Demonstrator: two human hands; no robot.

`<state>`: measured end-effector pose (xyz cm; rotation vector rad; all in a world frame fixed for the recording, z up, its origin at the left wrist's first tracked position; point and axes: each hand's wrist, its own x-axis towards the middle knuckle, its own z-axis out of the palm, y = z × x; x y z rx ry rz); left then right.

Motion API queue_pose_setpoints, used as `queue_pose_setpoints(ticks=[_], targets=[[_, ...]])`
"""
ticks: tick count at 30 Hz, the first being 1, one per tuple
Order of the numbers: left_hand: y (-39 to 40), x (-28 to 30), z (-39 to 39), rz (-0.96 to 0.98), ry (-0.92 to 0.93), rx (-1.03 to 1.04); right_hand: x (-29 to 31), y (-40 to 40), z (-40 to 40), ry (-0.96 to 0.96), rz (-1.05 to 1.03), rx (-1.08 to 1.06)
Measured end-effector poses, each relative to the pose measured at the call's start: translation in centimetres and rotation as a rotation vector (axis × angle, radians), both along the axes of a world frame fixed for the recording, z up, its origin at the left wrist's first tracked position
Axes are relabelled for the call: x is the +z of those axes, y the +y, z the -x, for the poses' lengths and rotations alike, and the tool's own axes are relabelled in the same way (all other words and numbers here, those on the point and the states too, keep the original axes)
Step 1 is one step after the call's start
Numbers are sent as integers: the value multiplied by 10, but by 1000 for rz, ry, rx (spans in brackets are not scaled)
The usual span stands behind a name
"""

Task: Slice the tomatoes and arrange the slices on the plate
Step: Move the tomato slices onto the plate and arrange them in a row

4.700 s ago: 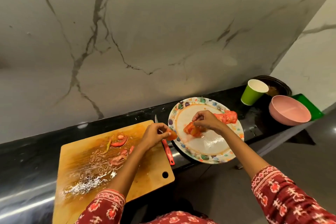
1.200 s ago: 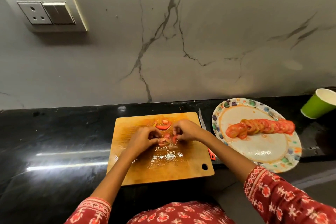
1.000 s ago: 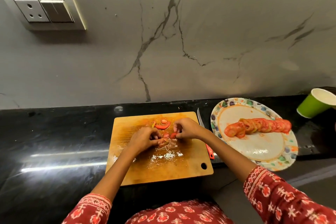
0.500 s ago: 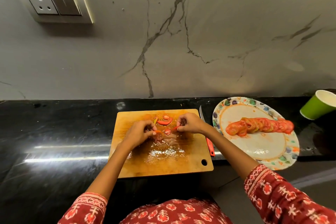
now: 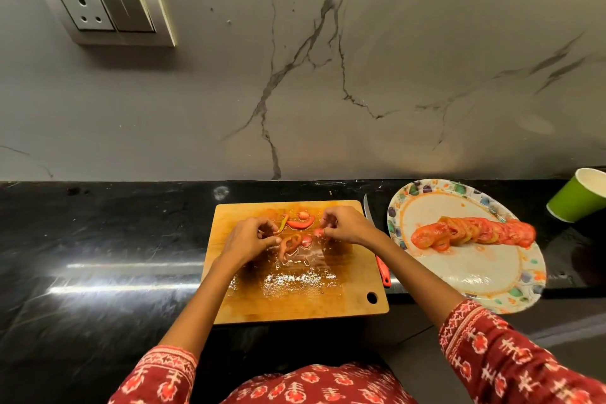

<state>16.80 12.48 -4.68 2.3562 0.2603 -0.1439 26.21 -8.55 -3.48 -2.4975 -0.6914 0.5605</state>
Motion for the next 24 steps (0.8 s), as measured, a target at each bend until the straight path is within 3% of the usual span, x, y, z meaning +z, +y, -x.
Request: queue_pose_setpoints(ticks=[10,17,24], targets=[[11,-2,-8,-7,-79,55,7,42,11,-58,-33,122],[24,-5,-2,-8,-108,99,3,72,19,-149,142,315],[25,-5,0,-17,-121,122,-1,77,21,-163,248,361]])
